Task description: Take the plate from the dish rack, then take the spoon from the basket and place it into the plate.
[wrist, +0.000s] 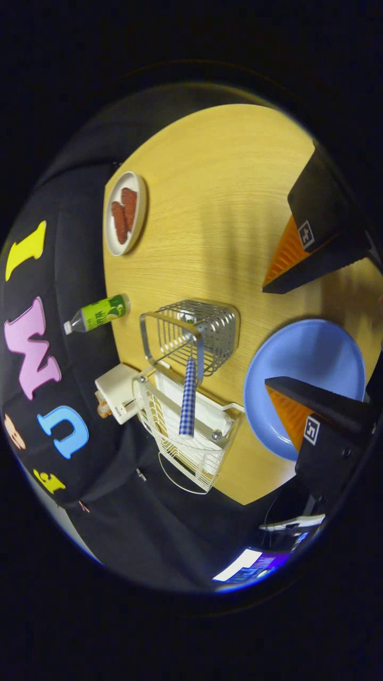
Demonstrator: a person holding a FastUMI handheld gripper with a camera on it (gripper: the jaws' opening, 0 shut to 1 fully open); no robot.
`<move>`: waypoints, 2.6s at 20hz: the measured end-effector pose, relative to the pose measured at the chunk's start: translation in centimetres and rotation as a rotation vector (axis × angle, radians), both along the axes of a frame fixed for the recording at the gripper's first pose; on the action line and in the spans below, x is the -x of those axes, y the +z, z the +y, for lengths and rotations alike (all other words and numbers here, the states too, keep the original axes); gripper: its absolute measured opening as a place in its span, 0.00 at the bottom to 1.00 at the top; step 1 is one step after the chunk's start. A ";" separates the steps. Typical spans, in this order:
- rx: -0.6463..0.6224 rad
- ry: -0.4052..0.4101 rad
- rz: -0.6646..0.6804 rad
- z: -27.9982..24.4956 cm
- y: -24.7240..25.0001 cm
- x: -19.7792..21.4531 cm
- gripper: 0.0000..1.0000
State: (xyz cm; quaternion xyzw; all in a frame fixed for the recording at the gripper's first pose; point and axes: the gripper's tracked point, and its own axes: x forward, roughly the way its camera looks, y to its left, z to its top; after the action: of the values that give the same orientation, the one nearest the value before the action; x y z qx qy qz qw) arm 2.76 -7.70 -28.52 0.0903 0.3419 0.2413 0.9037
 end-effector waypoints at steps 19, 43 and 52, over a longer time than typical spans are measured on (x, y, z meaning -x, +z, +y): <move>0.156 0.242 -0.448 7.7 5.3 -5.9 0.92; 0.190 0.109 -0.465 5.9 8.6 -12.1 0.13; 0.052 0.093 -0.442 4.9 14.8 -10.9 0.13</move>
State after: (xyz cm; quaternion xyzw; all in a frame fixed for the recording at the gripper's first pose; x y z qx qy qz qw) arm 13.62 -2.82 -13.68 -0.0042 0.1453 0.2879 0.9466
